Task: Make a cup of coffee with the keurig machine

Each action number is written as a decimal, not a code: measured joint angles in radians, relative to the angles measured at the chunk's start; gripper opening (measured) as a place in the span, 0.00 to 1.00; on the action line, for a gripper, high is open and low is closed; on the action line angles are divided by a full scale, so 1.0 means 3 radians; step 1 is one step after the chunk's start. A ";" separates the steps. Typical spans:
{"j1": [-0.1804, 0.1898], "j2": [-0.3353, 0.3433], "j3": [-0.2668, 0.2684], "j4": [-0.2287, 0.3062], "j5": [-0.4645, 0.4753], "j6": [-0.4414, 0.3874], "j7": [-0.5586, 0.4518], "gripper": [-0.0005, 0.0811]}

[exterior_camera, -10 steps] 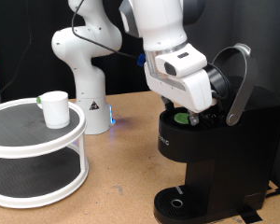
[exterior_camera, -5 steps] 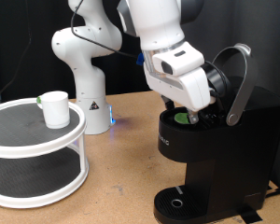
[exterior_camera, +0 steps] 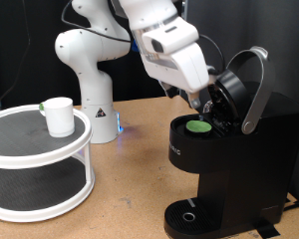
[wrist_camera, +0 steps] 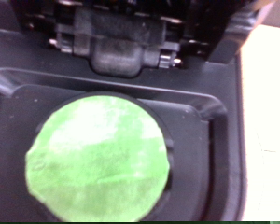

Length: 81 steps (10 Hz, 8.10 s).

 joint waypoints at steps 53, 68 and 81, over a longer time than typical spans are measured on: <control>0.0119 0.0058 0.0802 0.0619 0.0669 0.0049 0.1171 0.01; 0.0126 0.0082 0.0786 0.0577 0.0757 0.0025 0.1000 0.01; -0.0143 -0.0102 0.0500 0.0495 0.0313 -0.0310 0.0775 0.01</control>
